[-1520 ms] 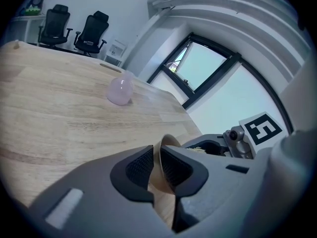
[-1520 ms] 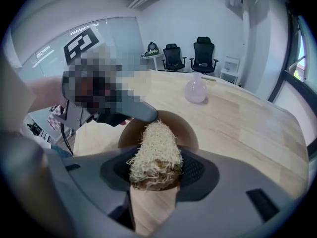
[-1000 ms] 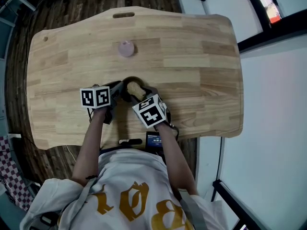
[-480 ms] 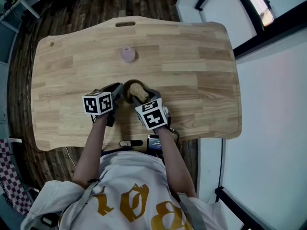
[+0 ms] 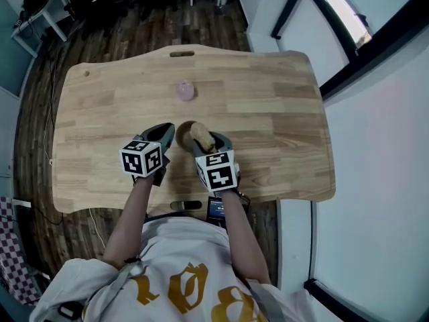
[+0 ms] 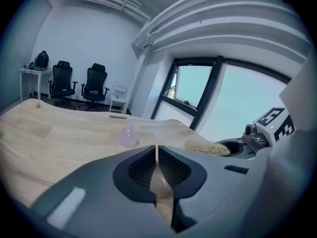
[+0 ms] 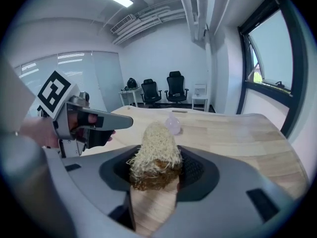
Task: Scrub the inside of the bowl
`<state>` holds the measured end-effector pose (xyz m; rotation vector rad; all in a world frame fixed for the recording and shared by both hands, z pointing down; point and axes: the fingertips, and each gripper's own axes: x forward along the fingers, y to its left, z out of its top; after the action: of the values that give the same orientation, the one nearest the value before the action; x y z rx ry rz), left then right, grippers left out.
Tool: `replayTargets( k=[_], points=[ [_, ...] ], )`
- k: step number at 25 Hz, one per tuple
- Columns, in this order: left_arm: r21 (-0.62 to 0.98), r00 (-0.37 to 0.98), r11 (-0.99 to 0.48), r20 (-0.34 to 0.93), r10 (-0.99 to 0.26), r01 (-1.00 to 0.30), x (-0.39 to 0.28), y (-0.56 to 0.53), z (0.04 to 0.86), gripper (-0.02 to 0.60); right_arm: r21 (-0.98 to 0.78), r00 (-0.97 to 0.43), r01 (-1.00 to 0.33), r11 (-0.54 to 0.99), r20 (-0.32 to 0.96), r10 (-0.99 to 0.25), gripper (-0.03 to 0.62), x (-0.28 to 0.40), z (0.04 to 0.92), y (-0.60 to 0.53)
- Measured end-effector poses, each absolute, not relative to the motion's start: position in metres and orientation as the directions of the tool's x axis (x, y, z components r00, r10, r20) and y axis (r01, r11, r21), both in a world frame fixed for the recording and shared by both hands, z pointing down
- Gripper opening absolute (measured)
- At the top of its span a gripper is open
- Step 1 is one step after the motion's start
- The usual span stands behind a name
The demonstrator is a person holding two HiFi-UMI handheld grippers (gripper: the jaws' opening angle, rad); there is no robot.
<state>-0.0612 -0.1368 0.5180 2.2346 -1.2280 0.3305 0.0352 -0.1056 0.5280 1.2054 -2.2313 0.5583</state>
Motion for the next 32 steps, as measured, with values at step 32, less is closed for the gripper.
replayTargets(
  k=[32],
  points=[
    [0.303,0.507,-0.422,0.308,-0.805,-0.854,-0.088,-0.108,0.453,0.003,0.014,-0.352,-0.916,0.401,0.454,-0.818,0.196,0.067,0.461,-0.086]
  ],
)
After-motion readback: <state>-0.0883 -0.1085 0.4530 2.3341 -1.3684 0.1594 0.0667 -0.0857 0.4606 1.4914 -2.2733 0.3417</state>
